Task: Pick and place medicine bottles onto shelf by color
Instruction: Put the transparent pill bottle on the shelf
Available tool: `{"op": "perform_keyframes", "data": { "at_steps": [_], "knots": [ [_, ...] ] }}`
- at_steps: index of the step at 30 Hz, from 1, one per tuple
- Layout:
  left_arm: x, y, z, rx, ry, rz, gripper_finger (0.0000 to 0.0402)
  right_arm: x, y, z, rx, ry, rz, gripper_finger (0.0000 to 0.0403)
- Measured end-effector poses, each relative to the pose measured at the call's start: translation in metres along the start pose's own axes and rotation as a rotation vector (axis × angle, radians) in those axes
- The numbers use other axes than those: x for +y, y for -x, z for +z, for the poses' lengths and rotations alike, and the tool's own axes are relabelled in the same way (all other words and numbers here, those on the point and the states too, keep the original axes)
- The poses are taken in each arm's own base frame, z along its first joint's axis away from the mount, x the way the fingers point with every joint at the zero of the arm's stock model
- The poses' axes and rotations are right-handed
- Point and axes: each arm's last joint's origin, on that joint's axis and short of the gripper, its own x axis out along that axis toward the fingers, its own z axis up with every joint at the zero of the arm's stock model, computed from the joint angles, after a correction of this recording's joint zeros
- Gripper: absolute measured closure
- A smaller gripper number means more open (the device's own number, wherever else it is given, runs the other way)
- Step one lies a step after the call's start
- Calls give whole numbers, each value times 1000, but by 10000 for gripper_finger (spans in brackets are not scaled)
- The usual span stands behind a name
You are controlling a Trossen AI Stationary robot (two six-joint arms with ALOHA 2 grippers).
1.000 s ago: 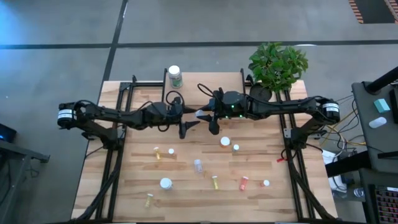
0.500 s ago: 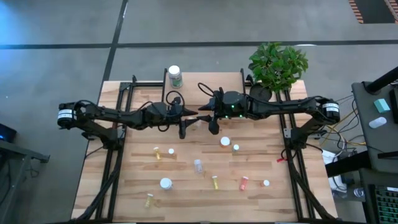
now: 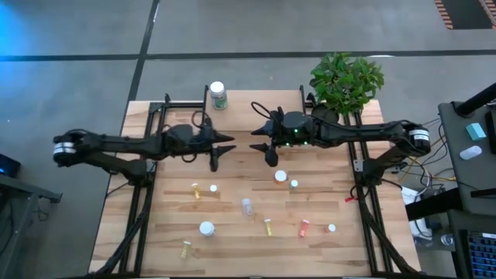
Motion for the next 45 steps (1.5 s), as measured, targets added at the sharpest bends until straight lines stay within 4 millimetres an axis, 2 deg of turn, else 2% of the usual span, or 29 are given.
{"op": "perform_keyframes", "data": {
  "at_steps": [3, 6, 11, 14, 20, 36, 45],
  "knots": [
    [2, 20, -1, 8, 10, 41, 284, 0, 4, 1, 9, 1, -4, 179],
    [5, 37, -12, -9, 53, 71, 284, 1, 4, -1, 16, 1, -2, 179],
    [10, 60, -36, -46, 109, 156, 284, 1, 0, -11, 50, -3, -3, 179],
    [12, 65, -57, -20, 141, 198, 284, 1, 0, -14, 55, -8, -3, 179],
    [7, 58, -92, 138, 156, 135, 284, 1, 0, -18, 55, 3, -4, 179],
    [6, 21, -118, 385, 40, 244, 280, 1, -1, -23, 62, 2, -4, 179],
    [2, -6, -106, 431, 4, 226, 187, 1, -1, -23, 58, 3, -5, 179]
  ]
}}
